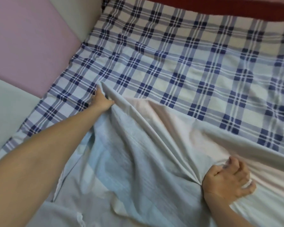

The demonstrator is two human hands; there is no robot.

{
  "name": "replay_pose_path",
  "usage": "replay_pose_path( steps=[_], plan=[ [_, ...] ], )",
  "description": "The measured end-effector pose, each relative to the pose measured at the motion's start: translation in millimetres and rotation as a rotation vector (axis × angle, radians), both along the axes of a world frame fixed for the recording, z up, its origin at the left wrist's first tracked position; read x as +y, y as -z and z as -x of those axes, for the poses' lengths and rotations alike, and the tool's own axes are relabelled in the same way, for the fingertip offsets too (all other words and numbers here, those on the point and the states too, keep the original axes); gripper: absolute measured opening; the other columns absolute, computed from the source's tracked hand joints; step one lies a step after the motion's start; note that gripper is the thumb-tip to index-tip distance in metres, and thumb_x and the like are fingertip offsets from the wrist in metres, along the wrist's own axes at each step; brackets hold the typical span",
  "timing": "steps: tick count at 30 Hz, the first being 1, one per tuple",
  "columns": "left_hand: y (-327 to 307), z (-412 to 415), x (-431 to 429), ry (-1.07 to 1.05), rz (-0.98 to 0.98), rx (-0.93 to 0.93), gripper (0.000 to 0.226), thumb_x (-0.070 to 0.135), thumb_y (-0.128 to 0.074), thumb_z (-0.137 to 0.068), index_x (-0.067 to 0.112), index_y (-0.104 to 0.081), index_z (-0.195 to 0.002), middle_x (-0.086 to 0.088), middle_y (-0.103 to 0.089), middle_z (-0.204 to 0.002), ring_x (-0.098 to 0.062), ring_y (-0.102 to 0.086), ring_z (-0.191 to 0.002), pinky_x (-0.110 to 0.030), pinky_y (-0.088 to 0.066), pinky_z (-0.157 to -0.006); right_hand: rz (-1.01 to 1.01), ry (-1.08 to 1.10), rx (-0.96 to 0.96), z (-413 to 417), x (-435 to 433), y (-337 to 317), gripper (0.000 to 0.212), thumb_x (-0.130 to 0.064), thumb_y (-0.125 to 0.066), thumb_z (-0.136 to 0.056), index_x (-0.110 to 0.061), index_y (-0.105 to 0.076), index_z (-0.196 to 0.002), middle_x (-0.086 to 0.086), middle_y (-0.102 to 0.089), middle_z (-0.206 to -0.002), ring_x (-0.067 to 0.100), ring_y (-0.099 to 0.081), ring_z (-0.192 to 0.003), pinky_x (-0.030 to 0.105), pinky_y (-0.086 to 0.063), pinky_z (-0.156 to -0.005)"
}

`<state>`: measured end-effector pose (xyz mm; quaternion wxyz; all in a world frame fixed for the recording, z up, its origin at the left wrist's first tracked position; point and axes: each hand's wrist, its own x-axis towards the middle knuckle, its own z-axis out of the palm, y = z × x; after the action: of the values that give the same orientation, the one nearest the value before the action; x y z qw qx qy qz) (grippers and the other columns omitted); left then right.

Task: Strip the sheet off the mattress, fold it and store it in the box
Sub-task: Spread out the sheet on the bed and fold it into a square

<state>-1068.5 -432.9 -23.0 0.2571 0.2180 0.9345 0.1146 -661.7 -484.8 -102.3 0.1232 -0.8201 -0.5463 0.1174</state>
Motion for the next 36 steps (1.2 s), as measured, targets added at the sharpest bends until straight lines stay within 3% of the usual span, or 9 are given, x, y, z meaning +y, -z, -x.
replay_pose_path(
  steps=[5, 8, 11, 13, 15, 18, 25, 30, 36],
  plan=[
    [10, 4, -17, 0.138, 0.028, 0.156, 0.067, 0.011, -0.063, -0.087, 0.008, -0.026, -0.142, -0.021, -0.045, -0.135, -0.04, -0.048, -0.119, -0.048, -0.042, -0.095, -0.023, -0.002, -0.011, -1, 1, 4, 0.054, -0.033, -0.025, -0.078, -0.012, -0.04, -0.125, 0.014, -0.034, -0.137, 0.027, -0.028, -0.132, 0.055, -0.008, -0.112],
    [-2, 16, -15, 0.159, -0.05, 0.391, 0.014, -0.004, -0.048, -0.085, 0.001, -0.057, -0.094, -0.023, -0.059, -0.097, -0.041, -0.056, -0.096, -0.041, -0.04, -0.072, -0.057, -0.004, -0.001, -1, 1, 5, 0.051, -0.031, -0.03, -0.077, -0.011, -0.042, -0.123, 0.014, -0.037, -0.135, 0.027, -0.03, -0.13, 0.055, -0.01, -0.112],
    [-7, 27, -11, 0.06, -0.188, 0.456, 0.023, -0.011, -0.043, -0.08, 0.006, -0.044, -0.065, -0.014, -0.047, -0.063, -0.033, -0.05, -0.069, -0.036, -0.033, -0.055, -0.108, 0.001, -0.003, -2, 0, 8, 0.052, -0.029, -0.033, -0.076, -0.012, -0.042, -0.123, 0.015, -0.038, -0.135, 0.029, -0.033, -0.129, 0.053, -0.01, -0.112],
    [0, 20, -8, 0.004, -0.197, 0.436, 0.02, -0.005, -0.047, -0.084, 0.007, -0.048, -0.069, -0.009, -0.049, -0.067, -0.028, -0.049, -0.07, -0.034, -0.035, -0.057, -0.132, 0.004, 0.002, -1, 0, 10, 0.052, -0.028, -0.033, -0.076, -0.012, -0.042, -0.124, 0.016, -0.039, -0.134, 0.03, -0.034, -0.129, 0.052, -0.01, -0.112],
    [11, 4, -8, -0.116, -0.17, 0.382, 0.01, 0.005, -0.05, -0.09, 0.006, -0.055, -0.099, -0.015, -0.058, -0.102, -0.035, -0.056, -0.09, -0.041, -0.045, -0.074, -0.142, -0.003, -0.006, 0, -1, 12, 0.052, -0.029, -0.033, -0.076, -0.012, -0.043, -0.124, 0.016, -0.04, -0.134, 0.03, -0.034, -0.129, 0.052, -0.01, -0.112],
    [22, -25, -20, -0.113, -0.106, 0.37, 0.057, 0.009, -0.056, -0.088, 0.012, -0.03, -0.139, -0.017, -0.033, -0.143, -0.038, -0.041, -0.125, -0.053, -0.034, -0.101, -0.112, -0.012, -0.022, -4, 1, 13, 0.05, -0.031, -0.03, -0.077, -0.013, -0.042, -0.122, 0.014, -0.038, -0.134, 0.027, -0.031, -0.129, 0.054, -0.01, -0.112],
    [23, -30, -113, 0.035, 0.163, 0.323, 0.12, 0.067, -0.072, -0.063, 0.012, -0.008, -0.149, -0.02, -0.024, -0.15, -0.037, -0.025, -0.134, -0.052, -0.023, -0.105, -0.115, -0.038, -0.038, -4, 0, 14, 0.048, -0.032, -0.031, -0.079, -0.013, -0.043, -0.121, 0.012, -0.04, -0.131, 0.025, -0.032, -0.127, 0.052, -0.011, -0.111],
    [14, 3, -162, 0.031, 0.035, 0.049, 0.085, 0.044, -0.082, -0.065, 0.001, -0.046, -0.129, -0.023, -0.05, -0.13, -0.04, -0.05, -0.115, -0.052, -0.045, -0.091, -0.127, -0.154, 0.022, 3, -1, -3, 0.044, -0.025, -0.036, -0.08, -0.008, -0.042, -0.12, 0.022, -0.048, -0.121, 0.037, -0.045, -0.114, 0.051, -0.029, -0.1],
    [23, -22, -192, 0.045, -0.098, 0.002, 0.028, 0.012, -0.065, -0.086, -0.004, -0.058, -0.108, -0.02, -0.063, -0.102, -0.032, -0.057, -0.084, -0.037, -0.045, -0.071, -0.055, -0.614, 0.135, 64, 56, -52, 0.064, -0.017, -0.052, -0.095, -0.021, -0.017, -0.15, 0.007, -0.026, -0.152, 0.037, -0.058, -0.103, 0.038, -0.043, -0.066]
  ],
)
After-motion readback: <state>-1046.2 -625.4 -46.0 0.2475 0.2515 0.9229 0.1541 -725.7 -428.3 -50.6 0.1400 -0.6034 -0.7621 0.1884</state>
